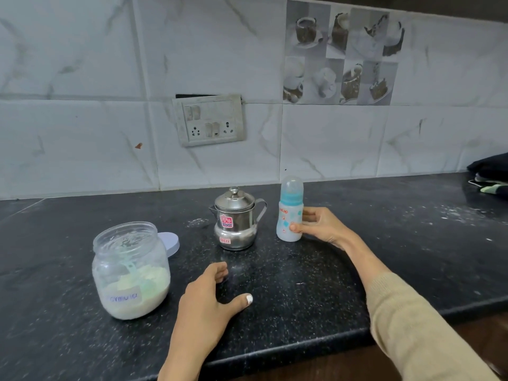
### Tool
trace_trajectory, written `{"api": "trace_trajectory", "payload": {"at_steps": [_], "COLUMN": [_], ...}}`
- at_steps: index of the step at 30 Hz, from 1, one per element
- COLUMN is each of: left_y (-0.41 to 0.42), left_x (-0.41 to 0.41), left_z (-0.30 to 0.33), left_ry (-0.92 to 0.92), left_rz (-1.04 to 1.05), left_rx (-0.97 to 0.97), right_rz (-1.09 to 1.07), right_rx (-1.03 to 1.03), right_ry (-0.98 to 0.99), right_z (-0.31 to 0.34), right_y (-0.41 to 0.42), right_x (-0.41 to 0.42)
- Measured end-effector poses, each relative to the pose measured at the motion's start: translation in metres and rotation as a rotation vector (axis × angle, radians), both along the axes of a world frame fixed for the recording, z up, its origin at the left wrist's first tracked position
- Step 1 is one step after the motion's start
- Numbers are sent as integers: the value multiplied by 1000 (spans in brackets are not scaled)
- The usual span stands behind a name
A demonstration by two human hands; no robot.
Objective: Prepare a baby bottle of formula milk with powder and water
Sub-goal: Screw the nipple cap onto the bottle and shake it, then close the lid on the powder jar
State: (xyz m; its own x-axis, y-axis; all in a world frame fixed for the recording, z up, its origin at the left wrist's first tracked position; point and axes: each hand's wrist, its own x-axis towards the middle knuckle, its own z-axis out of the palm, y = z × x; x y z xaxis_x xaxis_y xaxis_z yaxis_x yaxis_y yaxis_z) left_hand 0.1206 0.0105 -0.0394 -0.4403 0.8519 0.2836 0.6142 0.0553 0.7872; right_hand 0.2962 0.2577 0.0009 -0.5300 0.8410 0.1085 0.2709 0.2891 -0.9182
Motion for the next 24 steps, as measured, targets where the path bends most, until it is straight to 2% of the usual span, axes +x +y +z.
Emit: {"api": "trace_trajectory", "payload": {"at_steps": [4,10,12,18,24], "left_y": [4,4,2,-45,-96], "left_x": [1,3,7,27,-13], "left_z": [-2,5,10,20,17], "left_ry": [-12,28,4,-138,-224], "left_rz": [-8,-5,2,236,446], "left_rx": [-15,-37,15,496,593], "right_rz": [-9,-207,-209,1,186], "right_rx": [-30,-136,-153,-114,-81], "right_ry": [58,588,685,664,517], "right_z": [-10,2,5,14,24], "right_y": [2,-38,-65,-151,-199], "right_x": [2,17,17,-12,-76]}}
